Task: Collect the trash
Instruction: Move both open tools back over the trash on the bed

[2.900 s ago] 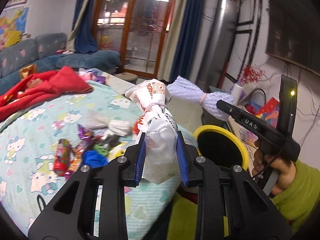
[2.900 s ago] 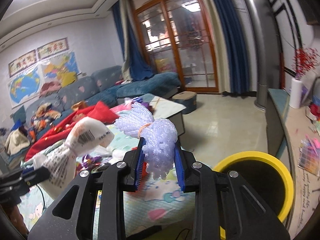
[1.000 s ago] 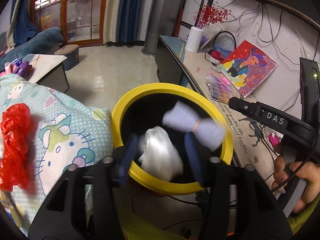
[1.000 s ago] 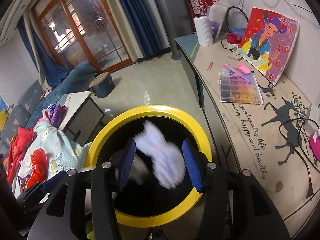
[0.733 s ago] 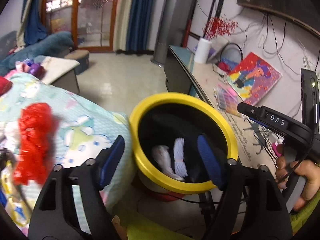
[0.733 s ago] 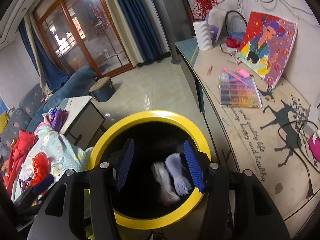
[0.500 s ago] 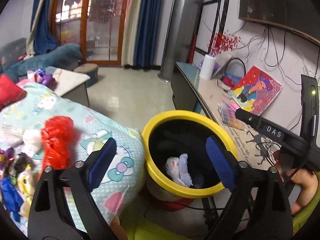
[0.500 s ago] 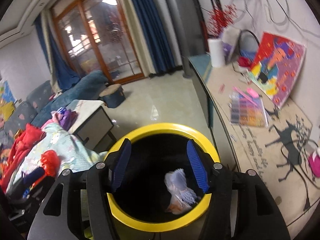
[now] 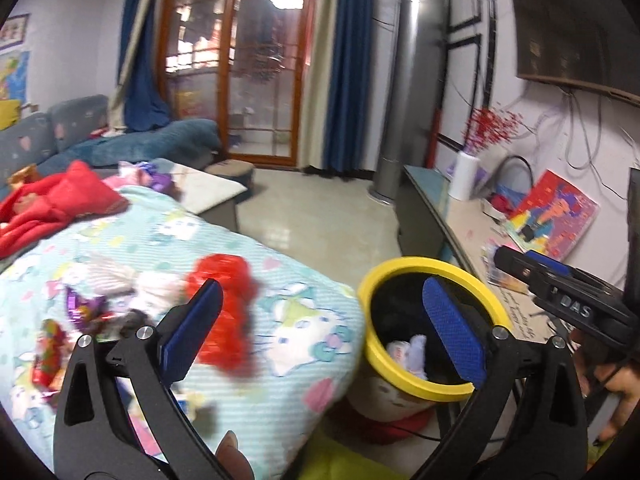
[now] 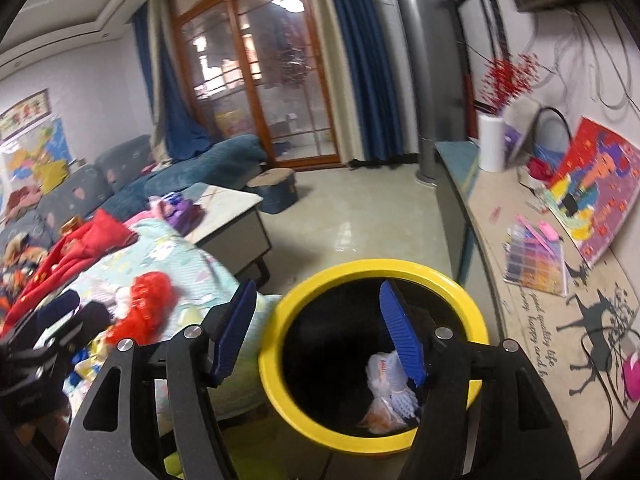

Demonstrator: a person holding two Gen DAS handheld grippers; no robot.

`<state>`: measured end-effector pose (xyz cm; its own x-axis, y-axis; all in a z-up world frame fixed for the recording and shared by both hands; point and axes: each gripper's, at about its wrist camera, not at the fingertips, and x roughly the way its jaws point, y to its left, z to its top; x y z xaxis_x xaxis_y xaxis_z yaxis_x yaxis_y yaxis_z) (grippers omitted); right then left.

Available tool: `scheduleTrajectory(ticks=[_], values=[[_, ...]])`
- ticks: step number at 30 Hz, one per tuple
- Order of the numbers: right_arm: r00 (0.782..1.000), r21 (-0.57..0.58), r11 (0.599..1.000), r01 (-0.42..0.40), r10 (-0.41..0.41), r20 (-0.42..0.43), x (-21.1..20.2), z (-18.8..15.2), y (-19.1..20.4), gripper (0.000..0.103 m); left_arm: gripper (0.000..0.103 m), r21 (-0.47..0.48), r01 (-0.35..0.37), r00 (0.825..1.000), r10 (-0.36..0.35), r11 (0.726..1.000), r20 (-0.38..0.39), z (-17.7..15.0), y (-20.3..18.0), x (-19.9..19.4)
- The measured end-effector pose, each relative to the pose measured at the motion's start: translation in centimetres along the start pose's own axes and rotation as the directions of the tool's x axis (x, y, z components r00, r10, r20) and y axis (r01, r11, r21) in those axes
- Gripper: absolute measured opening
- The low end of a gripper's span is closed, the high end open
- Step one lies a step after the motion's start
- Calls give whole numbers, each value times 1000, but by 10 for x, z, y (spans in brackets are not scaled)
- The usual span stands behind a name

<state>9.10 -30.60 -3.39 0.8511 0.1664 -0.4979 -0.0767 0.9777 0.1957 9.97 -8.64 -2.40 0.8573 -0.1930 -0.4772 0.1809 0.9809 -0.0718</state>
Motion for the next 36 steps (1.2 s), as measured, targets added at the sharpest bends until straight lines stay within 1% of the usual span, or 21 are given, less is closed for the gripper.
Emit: scheduleTrajectory(ticks=[3, 7, 11, 13, 21, 24, 30, 32, 36], values=[[998, -37, 998, -56, 55, -4, -3, 2, 21, 63, 92, -20, -56, 998, 56, 998, 24, 1, 14, -12], [991, -84, 988, -133, 132, -16, -7, 5, 49, 64, 92, -48, -106, 993, 108, 993, 46, 2, 32, -26], [979, -139, 970, -202, 201, -20, -12, 7, 76, 66, 92, -75, -152, 986, 157, 985, 59, 0, 45, -38], [971, -159, 958, -239, 238, -29, -14, 7, 89, 66, 92, -84, -188, 979, 193, 979, 65, -3, 53, -46], [946, -221, 920, -324, 320, -54, -18, 7, 130, 67, 92, -129, -265, 960, 274, 956, 61, -11, 83, -65], [931, -235, 901, -364, 357, -77, -17, 4, 148, 67, 92, -149, -289, 952, 301, 946, 63, -14, 97, -72], [912, -302, 861, -409, 394, -111, -18, -7, 182, 68, 92, -205, -336, 936, 350, 919, 33, -25, 127, -83], [905, -305, 852, -426, 406, -128, -17, -10, 188, 69, 92, -224, -348, 932, 361, 910, 21, -29, 138, -86], [895, -331, 831, -446, 414, -166, -11, -19, 204, 70, 92, -254, -373, 925, 380, 893, -21, -39, 157, -88]])
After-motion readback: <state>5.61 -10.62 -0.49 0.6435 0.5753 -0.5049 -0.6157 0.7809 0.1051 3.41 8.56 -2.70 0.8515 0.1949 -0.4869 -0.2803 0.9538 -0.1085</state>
